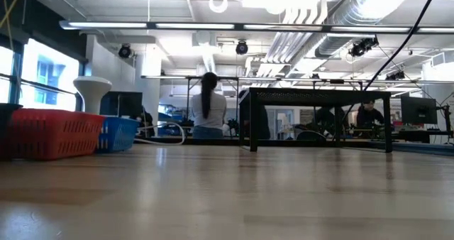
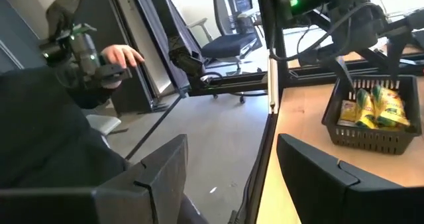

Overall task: Pick & Place Office Desk Supplies
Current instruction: Put the black bin filled with crayon boxes on the shelf

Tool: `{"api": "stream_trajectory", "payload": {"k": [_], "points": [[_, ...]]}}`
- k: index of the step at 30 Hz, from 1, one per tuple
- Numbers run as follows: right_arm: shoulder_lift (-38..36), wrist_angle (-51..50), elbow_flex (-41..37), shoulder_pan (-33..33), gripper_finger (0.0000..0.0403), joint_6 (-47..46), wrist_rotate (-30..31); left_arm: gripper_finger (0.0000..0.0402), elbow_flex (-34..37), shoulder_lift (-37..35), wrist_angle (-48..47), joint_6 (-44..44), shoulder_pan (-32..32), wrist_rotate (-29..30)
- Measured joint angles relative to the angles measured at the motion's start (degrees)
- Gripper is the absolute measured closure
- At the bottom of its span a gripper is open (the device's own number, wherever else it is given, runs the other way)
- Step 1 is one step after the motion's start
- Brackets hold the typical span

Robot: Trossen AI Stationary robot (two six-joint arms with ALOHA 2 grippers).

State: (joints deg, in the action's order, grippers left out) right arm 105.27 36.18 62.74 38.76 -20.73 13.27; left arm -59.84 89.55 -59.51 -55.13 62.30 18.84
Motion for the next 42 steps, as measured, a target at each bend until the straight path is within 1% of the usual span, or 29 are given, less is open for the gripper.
{"api": "stream_trajectory", "payload": {"k": [3, 9, 12, 15, 19, 21, 23, 28, 35, 42], "points": [[0.0, 0.0, 0.0, 0.0, 0.0183, 1.12, 0.01, 0.0144, -1.65, -1.64, 0.24, 2.42, -0.79, -1.07], [0.0, 0.02, 0.02, 0.0, 0.0183, 2.09, 0.01, 0.0144, -3.38, -5.56, 0.85, 0.57, -0.79, -2.25], [0.0, 0.02, 0.03, 0.0, 0.0183, 4.12, 0.01, 0.0144, -3.38, -6.23, 3.94, -2.95, 0.19, -2.5], [0.0, 0.02, 0.04, 0.0, 0.0183, 5.48, 0.01, 0.0144, -3.38, -6.1, 7.78, -3.06, 0.99, -2.47], [0.92, -0.18, 0.09, 0.0, 0.0183, 5.6, 0.0, 0.0144, -3.38, -5.16, 12.46, -3.18, 1.42, -0.91], [1.2, -0.32, 0.07, -0.05, 0.0183, 5.61, -0.4, 0.0144, -3.41, -4.56, 13.85, -1.89, 1.4, -0.74], [1.67, -0.05, 0.09, -0.38, 0.0183, 6.09, -1.18, 0.0144, -3.42, -3.83, 13.86, -1.01, 1.44, -0.74], [1.95, -0.13, 0.09, -1.45, 0.0183, 10.76, -1.47, 0.0144, -3.42, -1.29, 13.73, -1.71, 1.94, -1.08], [1.92, 0.51, 0.07, -3.25, 0.0183, 9.86, -1.46, 0.0144, -3.42, 2.57, 13.66, -0.57, 3.3, -1.39], [1.92, 0.53, 0.07, -3.58, 0.0183, 7.26, -1.46, 0.0144, -3.42, 6.25, 12.73, 0.35, 2.91, -0.94]]}}
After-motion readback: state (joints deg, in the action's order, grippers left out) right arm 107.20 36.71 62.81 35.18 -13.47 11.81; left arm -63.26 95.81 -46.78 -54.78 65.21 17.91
